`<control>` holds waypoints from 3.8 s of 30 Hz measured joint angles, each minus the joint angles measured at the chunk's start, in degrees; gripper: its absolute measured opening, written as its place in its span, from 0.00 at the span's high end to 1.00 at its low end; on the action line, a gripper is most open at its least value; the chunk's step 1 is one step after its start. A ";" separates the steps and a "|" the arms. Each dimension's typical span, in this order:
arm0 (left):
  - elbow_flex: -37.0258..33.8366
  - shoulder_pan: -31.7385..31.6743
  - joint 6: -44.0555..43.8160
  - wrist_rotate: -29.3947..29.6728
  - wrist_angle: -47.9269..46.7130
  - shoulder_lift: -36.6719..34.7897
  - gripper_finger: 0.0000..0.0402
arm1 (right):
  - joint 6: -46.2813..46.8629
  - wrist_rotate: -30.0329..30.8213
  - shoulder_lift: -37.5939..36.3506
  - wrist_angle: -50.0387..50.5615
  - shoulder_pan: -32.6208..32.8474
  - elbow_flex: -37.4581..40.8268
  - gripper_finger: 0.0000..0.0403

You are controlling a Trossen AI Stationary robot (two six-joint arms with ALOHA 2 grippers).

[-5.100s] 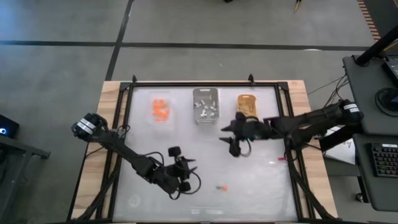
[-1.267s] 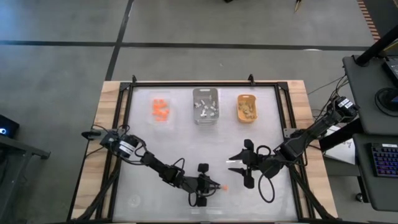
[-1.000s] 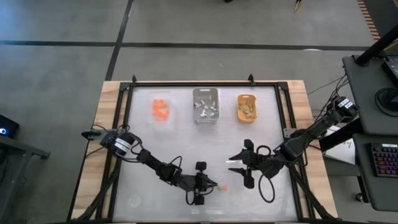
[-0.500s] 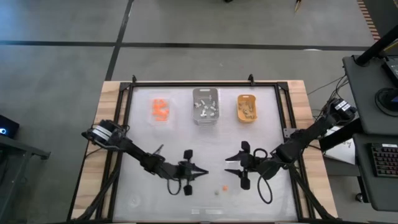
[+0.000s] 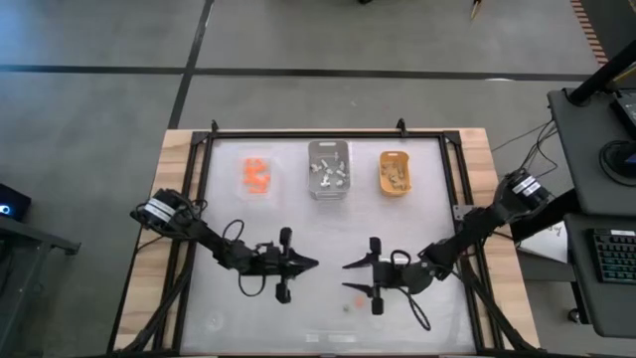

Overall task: Sort Halloween decoration
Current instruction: Put the cream white skull toy into the yellow bin

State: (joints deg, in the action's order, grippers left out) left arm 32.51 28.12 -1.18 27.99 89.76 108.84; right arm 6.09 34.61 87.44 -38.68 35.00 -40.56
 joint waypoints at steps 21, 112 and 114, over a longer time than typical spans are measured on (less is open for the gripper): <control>3.54 2.99 -3.40 -0.61 -15.36 0.68 1.00 | 14.38 -4.97 -1.29 10.42 -1.13 -2.54 0.54; -6.65 4.85 6.07 1.68 -14.52 -26.17 1.00 | 21.60 -13.35 2.69 92.74 -28.32 -38.85 0.98; -6.69 4.85 6.06 1.68 -14.72 -26.04 1.00 | 23.97 -13.37 1.19 98.10 -34.63 -38.55 0.98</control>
State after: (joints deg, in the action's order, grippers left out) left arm 25.82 32.97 4.89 29.67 75.04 82.79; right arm 30.07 21.24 88.63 59.42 0.37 -79.12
